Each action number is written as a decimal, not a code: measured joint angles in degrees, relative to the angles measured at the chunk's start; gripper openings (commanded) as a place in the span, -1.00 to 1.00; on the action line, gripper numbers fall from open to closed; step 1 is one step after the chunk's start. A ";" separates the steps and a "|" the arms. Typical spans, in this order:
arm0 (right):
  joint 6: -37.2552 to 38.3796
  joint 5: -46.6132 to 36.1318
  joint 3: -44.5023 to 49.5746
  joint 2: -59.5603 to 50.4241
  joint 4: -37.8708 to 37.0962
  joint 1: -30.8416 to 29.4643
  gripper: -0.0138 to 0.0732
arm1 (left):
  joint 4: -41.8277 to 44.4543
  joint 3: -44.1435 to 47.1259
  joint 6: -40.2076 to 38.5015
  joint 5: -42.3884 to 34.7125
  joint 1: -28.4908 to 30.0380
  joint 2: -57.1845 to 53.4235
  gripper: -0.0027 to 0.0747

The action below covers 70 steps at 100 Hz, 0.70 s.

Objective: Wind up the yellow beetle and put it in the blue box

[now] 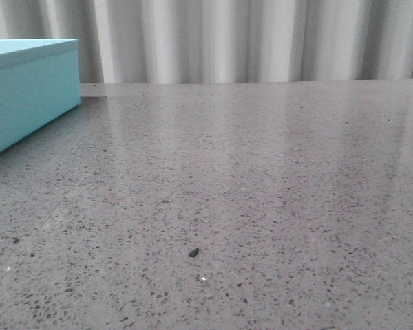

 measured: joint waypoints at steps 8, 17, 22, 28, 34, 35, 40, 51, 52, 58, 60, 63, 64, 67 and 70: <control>0.00 0.00 0.00 0.00 0.00 0.00 -0.82 | 0.00 0.00 0.00 0.00 0.00 0.00 -0.99; 0.00 0.00 0.00 0.00 0.00 0.00 -0.82 | 0.00 0.00 0.00 0.00 0.00 0.00 -0.99; 0.00 0.00 0.00 0.00 0.00 0.00 -0.82 | 0.00 0.00 0.00 0.00 0.00 0.00 -0.99; 0.00 0.00 0.00 0.00 0.00 0.00 -0.82 | 0.00 0.00 0.00 0.00 0.00 0.00 -0.99; 0.00 0.00 0.00 0.00 0.00 0.00 -0.82 | 0.00 0.00 0.00 0.00 0.00 0.00 -0.99; 0.00 0.00 0.00 0.00 0.00 0.00 -0.82 | 0.00 0.00 0.00 0.00 0.00 0.00 -0.99; 0.00 0.00 0.00 -0.16 0.00 0.00 -0.82 | 0.00 0.00 0.00 0.00 0.00 0.00 -0.99; 0.00 0.00 0.00 -1.80 -0.64 0.00 -0.82 | 0.00 0.00 0.00 0.00 0.00 0.00 -0.99; 0.00 0.00 0.00 -2.08 -0.64 0.00 -0.82 | 0.00 0.00 0.00 0.00 0.00 0.00 -0.99; 0.00 0.00 0.11 -3.36 -0.72 0.00 -0.82 | 0.00 0.00 0.00 0.00 0.00 0.00 -0.99; 0.00 0.00 0.11 -3.89 -0.72 0.00 -0.82 | 0.00 0.00 0.00 0.00 0.00 0.00 -0.99; 0.00 0.00 0.11 -4.59 -0.72 0.00 -0.82 | 0.00 0.00 0.00 0.00 0.00 0.00 -0.99; 0.00 0.00 0.22 -4.94 -0.72 0.00 -0.82 | 0.00 0.00 0.00 0.00 0.00 0.00 -0.99; 0.00 0.00 0.33 -5.61 -0.72 0.00 -0.82 | 0.00 0.00 0.00 0.00 0.00 0.00 -0.99; 0.00 0.00 0.58 -6.28 -0.72 0.00 -0.82 | 0.00 0.00 0.00 0.00 0.00 0.00 -0.99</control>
